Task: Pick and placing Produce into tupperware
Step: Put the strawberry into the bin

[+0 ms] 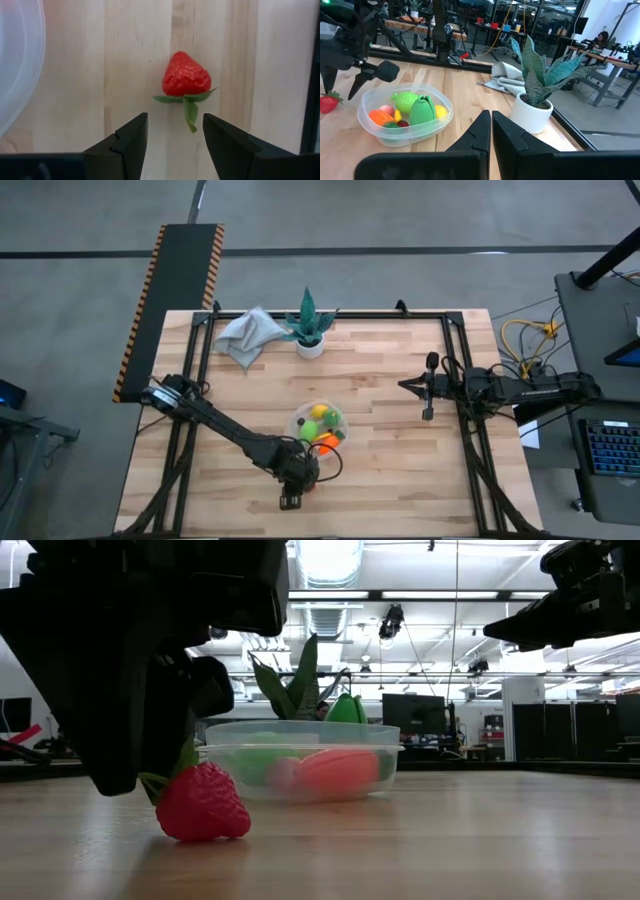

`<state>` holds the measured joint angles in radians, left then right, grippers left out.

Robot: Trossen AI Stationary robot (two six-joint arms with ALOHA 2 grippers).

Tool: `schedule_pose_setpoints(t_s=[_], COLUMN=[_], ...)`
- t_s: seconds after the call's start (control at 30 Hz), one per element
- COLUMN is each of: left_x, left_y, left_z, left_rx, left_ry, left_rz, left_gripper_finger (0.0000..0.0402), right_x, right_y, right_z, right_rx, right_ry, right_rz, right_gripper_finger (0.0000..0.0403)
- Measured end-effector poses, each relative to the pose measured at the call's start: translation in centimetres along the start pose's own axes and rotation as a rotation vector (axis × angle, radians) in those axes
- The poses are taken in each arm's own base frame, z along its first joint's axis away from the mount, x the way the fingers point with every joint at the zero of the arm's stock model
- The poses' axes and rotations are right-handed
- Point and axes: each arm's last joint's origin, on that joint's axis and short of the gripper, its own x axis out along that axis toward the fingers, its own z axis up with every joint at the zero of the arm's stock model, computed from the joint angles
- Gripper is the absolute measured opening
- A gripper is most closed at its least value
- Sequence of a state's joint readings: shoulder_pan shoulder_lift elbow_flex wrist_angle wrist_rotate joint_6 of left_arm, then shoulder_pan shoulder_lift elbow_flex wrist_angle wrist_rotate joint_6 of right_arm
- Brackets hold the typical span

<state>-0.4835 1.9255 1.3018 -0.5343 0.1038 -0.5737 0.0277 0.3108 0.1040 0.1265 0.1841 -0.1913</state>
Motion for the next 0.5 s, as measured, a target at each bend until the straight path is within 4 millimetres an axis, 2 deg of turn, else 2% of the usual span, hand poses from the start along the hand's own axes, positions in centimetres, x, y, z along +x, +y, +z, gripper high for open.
schedule_pose_setpoints(t_s=[0.27,0.5], left_x=[0.0,1.3], left_y=[0.0,0.3], left_z=[0.0,-0.1], left_rx=[0.002,-0.002], left_ry=[-0.004,0.03], left_rz=[0.002,0.019], left_gripper_finger=[0.0176,0.0176], right_x=[0.0,0.0], right_y=[0.0,0.0], right_z=[0.0,0.0], right_rx=[0.0,0.0], right_ry=[0.002,0.003], right_rz=[0.0,0.0], right_gripper_finger=[0.0009,0.0009])
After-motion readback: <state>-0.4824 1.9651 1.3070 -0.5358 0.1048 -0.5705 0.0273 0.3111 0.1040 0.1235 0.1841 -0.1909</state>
